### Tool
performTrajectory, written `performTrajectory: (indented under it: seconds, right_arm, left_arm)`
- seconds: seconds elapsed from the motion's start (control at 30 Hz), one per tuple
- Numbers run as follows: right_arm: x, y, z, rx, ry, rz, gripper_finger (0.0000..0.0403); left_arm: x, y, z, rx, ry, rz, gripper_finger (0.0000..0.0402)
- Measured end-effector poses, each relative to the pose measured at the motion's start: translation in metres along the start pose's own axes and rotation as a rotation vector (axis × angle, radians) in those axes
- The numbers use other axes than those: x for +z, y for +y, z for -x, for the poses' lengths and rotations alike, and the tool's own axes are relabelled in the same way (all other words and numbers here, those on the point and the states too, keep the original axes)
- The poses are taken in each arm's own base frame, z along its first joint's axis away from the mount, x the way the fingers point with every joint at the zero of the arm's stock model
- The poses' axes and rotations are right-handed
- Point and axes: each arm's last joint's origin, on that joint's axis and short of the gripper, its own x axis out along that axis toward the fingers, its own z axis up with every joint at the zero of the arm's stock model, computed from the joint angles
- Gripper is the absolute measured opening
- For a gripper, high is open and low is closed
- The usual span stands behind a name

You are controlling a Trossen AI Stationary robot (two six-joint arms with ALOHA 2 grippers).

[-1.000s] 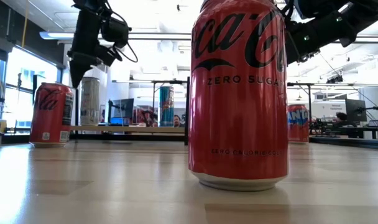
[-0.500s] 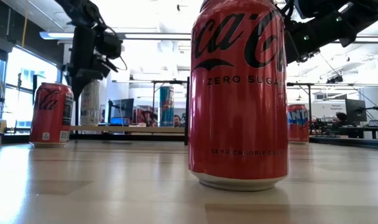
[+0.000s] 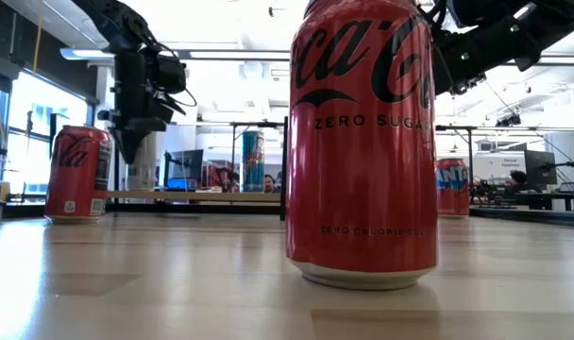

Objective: Place canned beverage on shelf
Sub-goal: Put the bottom white and yellow soda can on the shelf

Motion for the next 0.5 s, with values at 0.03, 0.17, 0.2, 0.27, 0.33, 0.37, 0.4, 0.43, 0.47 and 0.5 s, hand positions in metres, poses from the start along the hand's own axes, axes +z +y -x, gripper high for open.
performTrajectory:
  seconds: [0.03,0.17,0.2,0.27,0.33,0.37,0.4,0.43,0.47,0.5]
  right_arm:
    - [0.0,0.0,0.0,0.0,0.0,0.0,0.0]
    - [0.0,0.0,0.0,0.0,0.0,0.0,0.0]
    - [0.0,0.0,0.0,0.0,0.0,0.0,0.0]
    - [-0.0001,0.0,0.0,0.0,0.0,0.0,0.0]
    - [-0.0001,0.0,0.0,0.0,0.0,0.0,0.0]
    - [-0.0002,0.0,0.0,0.0,0.001,0.0,0.0]
    - [-0.0001,0.0,0.0,0.0,0.0,0.0,0.0]
    - [-0.0001,0.0,0.0,0.0,0.0,0.0,0.0]
    - [-0.0001,0.0,0.0,0.0,0.0,0.0,0.0]
    - [-0.0001,0.0,0.0,0.0,0.001,0.0,0.0]
  left_arm:
    - [0.0005,0.0005,-0.0001,0.001,-0.004,0.003,0.0]
    - [0.0016,0.0006,-0.0001,0.002,-0.016,0.01,0.0]
    - [0.0017,0.0006,-0.0001,0.002,-0.017,0.012,0.0]
    - [0.0028,0.0006,-0.0001,0.002,-0.028,0.008,0.0]
    - [0.005,0.0007,0.0,0.004,-0.051,0.008,0.0]
    - [0.0061,0.001,0.0,0.004,-0.061,0.012,0.0]
    - [0.007,0.0016,-0.0001,0.005,-0.07,0.015,0.0]
    - [0.008,0.0024,-0.0002,0.006,-0.08,0.02,0.0]
    - [0.0089,0.0033,-0.0003,0.008,-0.089,0.026,0.0]
    - [0.0094,0.0045,-0.0006,0.009,-0.094,0.032,0.0]
